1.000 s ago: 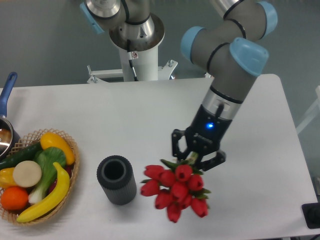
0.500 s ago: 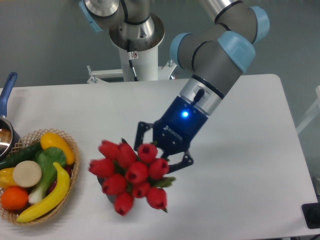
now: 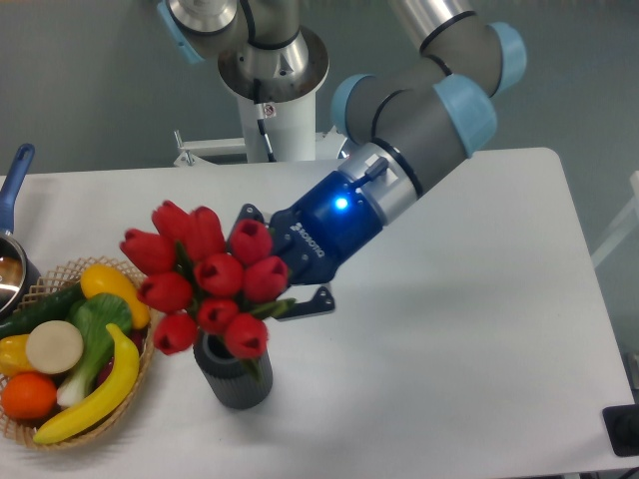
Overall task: Insert the flowers into the vase
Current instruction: 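Lower the tulip stems into the vase opening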
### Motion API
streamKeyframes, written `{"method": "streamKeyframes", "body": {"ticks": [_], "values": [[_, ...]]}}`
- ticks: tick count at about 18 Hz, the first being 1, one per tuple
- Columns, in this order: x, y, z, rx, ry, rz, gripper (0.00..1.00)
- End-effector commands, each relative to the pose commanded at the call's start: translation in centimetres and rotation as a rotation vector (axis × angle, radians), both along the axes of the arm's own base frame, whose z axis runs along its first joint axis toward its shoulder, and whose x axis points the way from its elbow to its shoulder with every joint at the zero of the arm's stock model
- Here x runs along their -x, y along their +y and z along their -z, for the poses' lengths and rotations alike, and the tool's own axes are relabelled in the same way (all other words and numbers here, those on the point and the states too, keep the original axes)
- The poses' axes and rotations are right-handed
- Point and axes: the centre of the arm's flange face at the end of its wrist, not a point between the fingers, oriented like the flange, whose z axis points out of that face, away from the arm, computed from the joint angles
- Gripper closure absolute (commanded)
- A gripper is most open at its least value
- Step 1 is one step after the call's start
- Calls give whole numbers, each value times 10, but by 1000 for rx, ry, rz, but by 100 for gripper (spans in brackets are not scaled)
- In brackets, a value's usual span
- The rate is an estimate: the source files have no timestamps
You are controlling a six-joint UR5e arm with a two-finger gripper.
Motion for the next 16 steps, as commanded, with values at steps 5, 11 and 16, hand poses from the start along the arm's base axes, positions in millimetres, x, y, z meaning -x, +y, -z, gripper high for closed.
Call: {"method": "streamKeyframes", "body": {"ticks": [5,11,16], "values": [[-18,-8,24,-38,23,36,87],[-19,-9,40,-47,35,45,85],[-30,-16,96,-60,72,69,81]]}}
